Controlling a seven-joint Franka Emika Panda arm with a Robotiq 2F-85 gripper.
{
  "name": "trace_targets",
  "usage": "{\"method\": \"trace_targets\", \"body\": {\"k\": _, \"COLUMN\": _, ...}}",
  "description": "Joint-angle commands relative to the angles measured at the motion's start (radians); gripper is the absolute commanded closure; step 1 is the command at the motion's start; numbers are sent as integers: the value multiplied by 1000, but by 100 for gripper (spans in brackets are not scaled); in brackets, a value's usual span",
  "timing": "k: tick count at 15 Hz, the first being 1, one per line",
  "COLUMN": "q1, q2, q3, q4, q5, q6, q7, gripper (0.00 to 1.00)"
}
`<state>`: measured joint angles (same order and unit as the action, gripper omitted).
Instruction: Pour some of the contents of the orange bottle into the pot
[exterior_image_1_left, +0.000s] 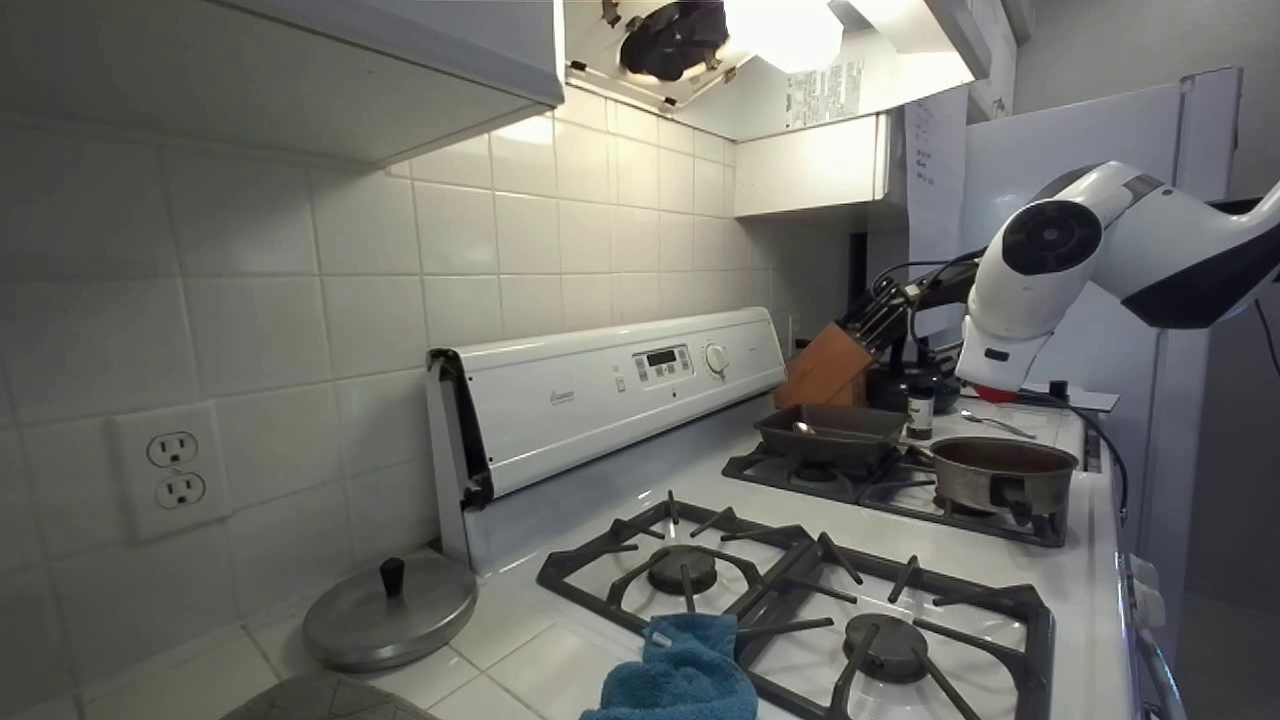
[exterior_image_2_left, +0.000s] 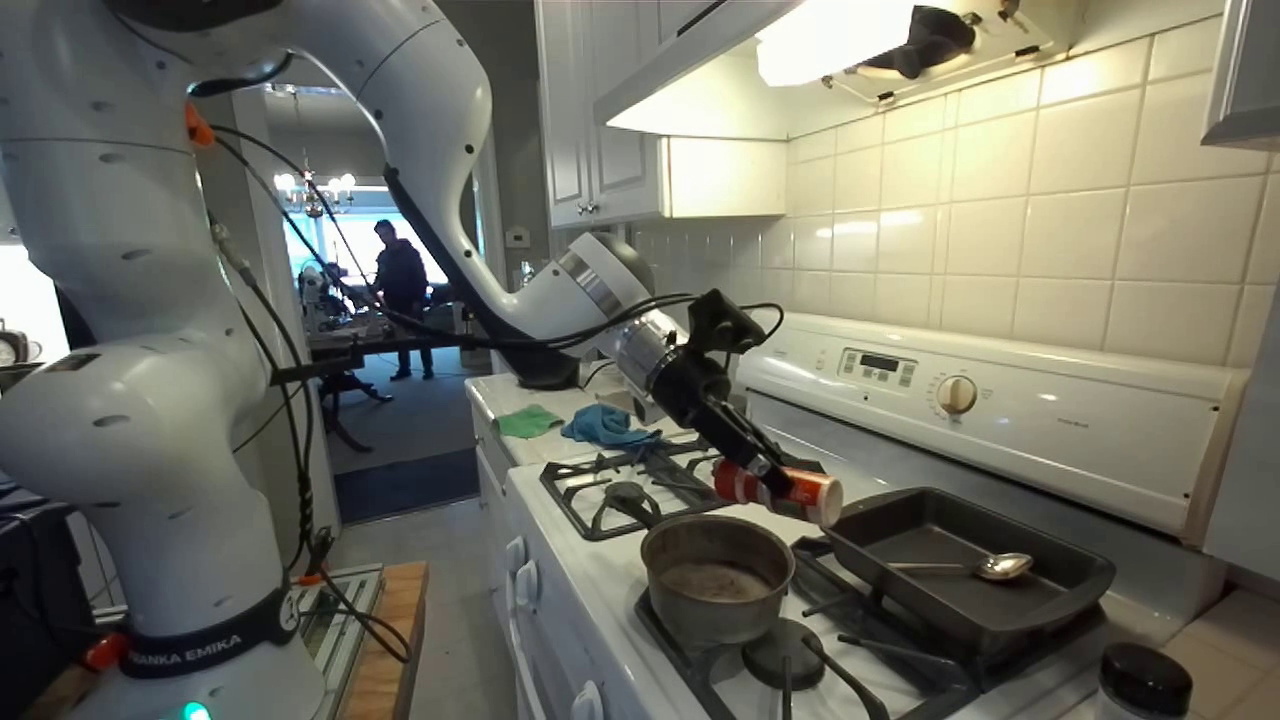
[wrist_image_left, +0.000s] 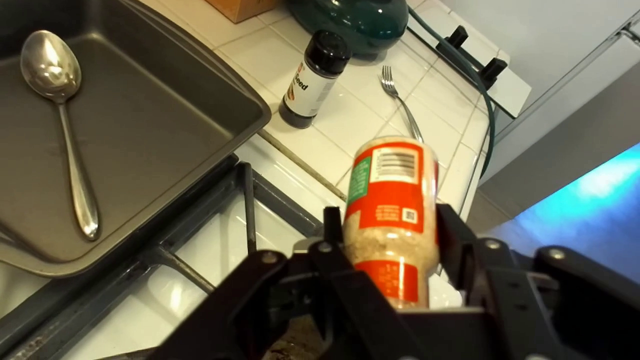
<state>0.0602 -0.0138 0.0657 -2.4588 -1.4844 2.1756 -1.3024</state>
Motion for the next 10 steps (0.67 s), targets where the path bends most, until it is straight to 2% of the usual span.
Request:
{"method": "trace_targets", "body": {"k": 1, "q1": 24, "q2": 25, "q3": 22, "q4": 5, "q5": -18, "q6": -52, "q7": -3, "gripper": 77}}
{"method": "trace_targets", "body": {"k": 10, "q1": 73, "q2": 67, "q3": 72, "q4": 4, "q5": -88, "q6": -235, "q7": 111, "gripper": 77}}
